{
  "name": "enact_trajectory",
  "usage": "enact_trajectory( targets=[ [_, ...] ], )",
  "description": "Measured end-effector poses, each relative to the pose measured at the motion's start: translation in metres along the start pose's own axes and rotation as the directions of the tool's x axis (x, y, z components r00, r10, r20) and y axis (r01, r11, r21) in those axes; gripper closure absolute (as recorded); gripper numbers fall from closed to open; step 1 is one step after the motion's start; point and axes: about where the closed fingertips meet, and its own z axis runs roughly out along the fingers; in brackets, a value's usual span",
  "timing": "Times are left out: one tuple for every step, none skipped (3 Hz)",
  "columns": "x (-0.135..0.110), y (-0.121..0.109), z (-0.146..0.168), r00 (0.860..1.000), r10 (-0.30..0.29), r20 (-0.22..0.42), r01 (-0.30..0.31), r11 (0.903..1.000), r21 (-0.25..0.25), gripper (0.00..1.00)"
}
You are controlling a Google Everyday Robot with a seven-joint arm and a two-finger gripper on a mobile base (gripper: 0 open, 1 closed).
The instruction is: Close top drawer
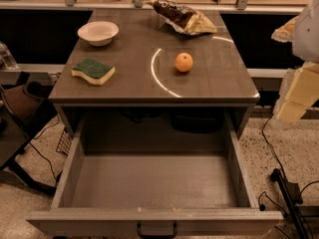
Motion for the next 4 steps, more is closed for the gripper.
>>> enact_trajectory(
  targets=[
    [0.0, 0.0, 0.0, 1.0, 0.0, 0.0, 0.0, 1.0, 0.0, 0.0],
    [0.022, 0.007, -0.002, 1.0, 0.016, -0.006, -0.016, 0.9998, 0.008, 0.0],
    [0.075, 0.039, -0.007, 0.989, -0.009, -0.146, 0.014, 0.9992, 0.036, 0.0],
    [0.11, 0.069, -0.011, 0.965, -0.046, -0.259, 0.059, 0.9974, 0.041, 0.0]
  ],
)
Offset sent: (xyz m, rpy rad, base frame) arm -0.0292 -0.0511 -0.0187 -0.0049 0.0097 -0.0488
